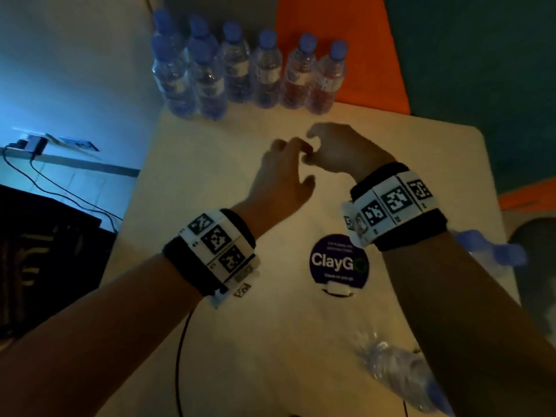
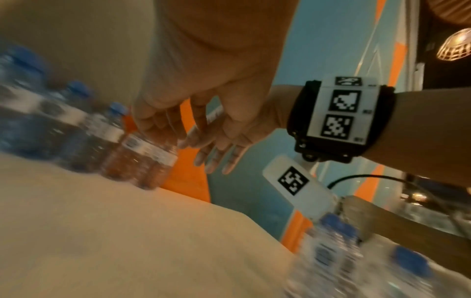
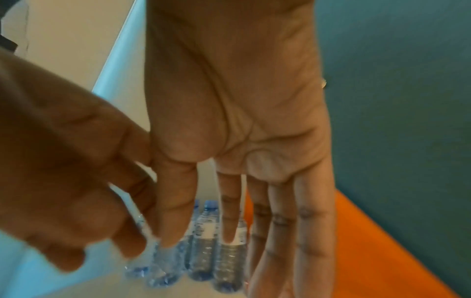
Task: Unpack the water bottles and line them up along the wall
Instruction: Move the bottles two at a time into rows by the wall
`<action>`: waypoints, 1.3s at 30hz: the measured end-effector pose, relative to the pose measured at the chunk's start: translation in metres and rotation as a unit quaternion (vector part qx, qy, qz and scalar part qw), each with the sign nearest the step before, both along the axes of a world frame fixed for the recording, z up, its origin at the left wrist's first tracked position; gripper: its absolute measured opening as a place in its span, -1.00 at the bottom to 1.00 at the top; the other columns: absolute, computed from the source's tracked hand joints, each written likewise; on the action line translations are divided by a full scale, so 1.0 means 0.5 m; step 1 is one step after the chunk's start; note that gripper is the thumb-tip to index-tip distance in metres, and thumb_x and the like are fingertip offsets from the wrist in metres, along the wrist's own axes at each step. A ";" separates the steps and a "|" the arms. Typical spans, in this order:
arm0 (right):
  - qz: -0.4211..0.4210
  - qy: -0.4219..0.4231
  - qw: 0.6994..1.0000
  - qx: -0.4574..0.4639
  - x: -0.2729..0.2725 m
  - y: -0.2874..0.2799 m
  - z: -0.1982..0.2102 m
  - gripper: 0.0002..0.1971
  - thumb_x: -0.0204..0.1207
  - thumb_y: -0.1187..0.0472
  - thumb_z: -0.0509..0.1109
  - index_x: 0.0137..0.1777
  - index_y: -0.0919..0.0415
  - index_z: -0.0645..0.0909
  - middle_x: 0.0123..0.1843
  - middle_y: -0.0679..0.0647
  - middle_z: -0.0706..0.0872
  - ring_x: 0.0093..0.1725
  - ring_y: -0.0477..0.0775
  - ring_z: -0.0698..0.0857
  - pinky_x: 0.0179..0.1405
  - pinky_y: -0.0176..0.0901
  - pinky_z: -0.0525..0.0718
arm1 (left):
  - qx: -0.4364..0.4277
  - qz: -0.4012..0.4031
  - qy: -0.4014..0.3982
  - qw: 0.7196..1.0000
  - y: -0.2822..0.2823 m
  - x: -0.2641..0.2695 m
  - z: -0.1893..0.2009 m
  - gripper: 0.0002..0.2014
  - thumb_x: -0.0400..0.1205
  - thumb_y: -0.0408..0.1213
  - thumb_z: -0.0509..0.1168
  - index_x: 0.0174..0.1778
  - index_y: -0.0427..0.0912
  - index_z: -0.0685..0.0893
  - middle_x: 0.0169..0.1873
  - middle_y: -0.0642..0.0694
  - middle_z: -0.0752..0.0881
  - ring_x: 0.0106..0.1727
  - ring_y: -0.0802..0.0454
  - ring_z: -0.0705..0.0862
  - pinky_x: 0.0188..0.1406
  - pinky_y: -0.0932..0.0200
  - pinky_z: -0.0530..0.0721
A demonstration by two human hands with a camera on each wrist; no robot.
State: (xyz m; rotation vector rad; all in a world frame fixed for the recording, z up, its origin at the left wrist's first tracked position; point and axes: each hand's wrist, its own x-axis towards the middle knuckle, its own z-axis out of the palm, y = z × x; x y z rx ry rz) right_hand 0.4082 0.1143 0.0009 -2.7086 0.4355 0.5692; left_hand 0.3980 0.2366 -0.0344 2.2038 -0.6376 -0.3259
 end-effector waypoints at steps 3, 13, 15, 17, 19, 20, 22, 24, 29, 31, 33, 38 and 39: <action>-0.031 0.075 0.997 -0.001 -0.125 -0.046 0.023 -0.37 0.53 0.11 0.42 0.57 0.19 0.30 0.59 0.18 0.39 0.50 0.22 0.45 0.38 -0.01 0.47 | 0.017 -0.076 0.058 0.995 -0.042 -0.116 0.004 -0.54 0.50 -0.28 0.38 0.31 -0.21 0.45 0.21 -0.29 0.57 0.20 -0.21 0.60 0.17 -0.06 0.64; -0.109 0.068 0.990 0.057 -0.383 -0.143 0.045 -0.44 0.58 0.10 0.35 0.54 0.24 0.34 0.55 0.18 0.45 0.49 0.19 0.47 0.39 -0.03 0.43 | 0.045 -0.145 0.074 0.986 -0.157 -0.316 0.055 -0.59 0.53 -0.31 0.38 0.28 -0.29 0.49 0.20 -0.31 0.66 0.17 -0.21 0.67 0.12 0.11 0.59; -0.112 0.049 0.991 0.050 -0.427 -0.159 0.050 -0.44 0.57 0.10 0.36 0.53 0.28 0.35 0.53 0.21 0.49 0.47 0.20 0.50 0.37 -0.05 0.45 | 0.054 -0.151 0.080 0.984 -0.168 -0.354 0.068 -0.55 0.53 -0.28 0.39 0.31 -0.29 0.46 0.19 -0.29 0.68 0.16 -0.17 0.68 -0.01 0.21 0.52; -0.113 0.047 0.992 0.034 -0.472 -0.176 0.046 -0.48 0.54 0.11 0.39 0.45 0.30 0.43 0.43 0.25 0.58 0.37 0.24 0.58 0.23 -0.04 0.52 | 0.100 -0.194 0.109 0.970 -0.170 -0.396 0.078 -0.45 0.51 -0.17 0.43 0.35 -0.24 0.40 0.21 -0.23 0.66 0.06 -0.06 0.67 -0.08 0.25 0.46; -0.106 0.066 0.992 0.011 -0.517 -0.188 0.039 -0.53 0.49 0.12 0.43 0.35 0.30 0.52 0.32 0.27 0.65 0.28 0.29 0.64 0.15 -0.01 0.58 | 0.186 -0.278 0.135 0.933 -0.169 -0.440 0.082 -0.32 0.46 -0.01 0.45 0.42 -0.19 0.35 0.28 -0.16 0.62 0.07 0.02 0.61 -0.04 0.25 0.45; -0.099 0.076 0.992 0.001 -0.538 -0.193 0.033 -0.56 0.47 0.13 0.43 0.32 0.29 0.55 0.30 0.27 0.66 0.26 0.30 0.64 0.17 0.01 0.59 | 0.237 -0.318 0.143 0.907 -0.168 -0.458 0.081 -0.27 0.44 0.08 0.44 0.43 -0.17 0.35 0.32 -0.15 0.58 0.15 -0.01 0.60 0.00 0.22 0.45; -0.088 0.071 0.993 -0.016 -0.573 -0.199 0.018 -0.60 0.49 0.17 0.38 0.32 0.25 0.55 0.34 0.27 0.61 0.29 0.33 0.59 0.27 0.09 0.59 | 0.331 -0.384 0.128 0.852 -0.164 -0.489 0.081 -0.25 0.39 0.17 0.43 0.40 -0.14 0.39 0.36 -0.15 0.48 0.27 -0.10 0.56 0.09 0.11 0.51; -0.099 0.038 0.994 -0.024 -0.595 -0.200 0.004 -0.63 0.56 0.19 0.29 0.36 0.16 0.52 0.39 0.29 0.49 0.34 0.40 0.52 0.31 0.16 0.55 | 0.370 -0.408 0.077 0.831 -0.161 -0.508 0.080 -0.32 0.40 0.09 0.46 0.35 -0.14 0.42 0.32 -0.20 0.45 0.24 -0.16 0.58 0.11 0.08 0.54; -0.118 -0.039 0.992 -0.014 -0.601 -0.205 -0.017 -0.74 0.55 0.26 0.27 0.22 0.19 0.57 0.27 0.31 0.49 0.11 0.39 0.64 -0.08 0.00 0.54 | 0.304 -0.379 0.029 0.873 -0.149 -0.512 0.074 -0.64 0.49 -0.26 0.40 0.15 -0.28 0.53 0.12 -0.29 0.60 -0.04 -0.13 0.59 -0.08 0.14 0.48; -0.101 -0.058 0.993 0.003 -0.593 -0.202 -0.016 -0.81 0.53 0.29 0.29 0.11 0.26 0.60 0.18 0.33 0.56 -0.02 0.34 0.66 -0.19 -0.07 0.43 | 0.289 -0.345 0.048 0.891 -0.138 -0.494 0.074 -0.67 0.47 -0.28 0.41 0.11 -0.30 0.56 0.07 -0.29 0.66 -0.06 -0.09 0.59 -0.12 0.17 0.46; -0.071 -0.067 0.995 0.018 -0.575 -0.191 -0.015 -0.86 0.49 0.37 0.30 0.01 0.34 0.63 0.06 0.35 0.66 -0.10 0.29 0.64 -0.23 -0.11 0.38 | 0.284 -0.308 0.066 0.906 -0.121 -0.465 0.075 -0.66 0.46 -0.27 0.43 0.11 -0.30 0.58 0.08 -0.26 0.70 0.06 -0.14 0.64 -0.12 0.20 0.45; -0.016 -0.029 0.998 0.056 -0.488 -0.138 -0.010 -0.84 0.35 0.37 0.43 -0.06 0.36 0.68 -0.05 0.33 0.75 -0.06 0.31 0.70 -0.22 -0.07 0.52 | 0.279 -0.213 0.070 0.934 -0.060 -0.343 0.080 -0.66 0.42 -0.28 0.45 0.07 -0.32 0.63 0.07 -0.27 0.72 0.05 -0.15 0.67 -0.13 0.19 0.46; -0.011 -0.021 0.997 0.067 -0.464 -0.128 -0.010 -0.82 0.36 0.36 0.43 -0.05 0.37 0.69 -0.03 0.34 0.76 -0.08 0.29 0.69 -0.21 -0.09 0.50 | 0.281 -0.192 0.066 0.938 -0.045 -0.313 0.082 -0.65 0.41 -0.28 0.47 0.07 -0.32 0.63 0.07 -0.27 0.72 0.07 -0.18 0.68 -0.13 0.19 0.46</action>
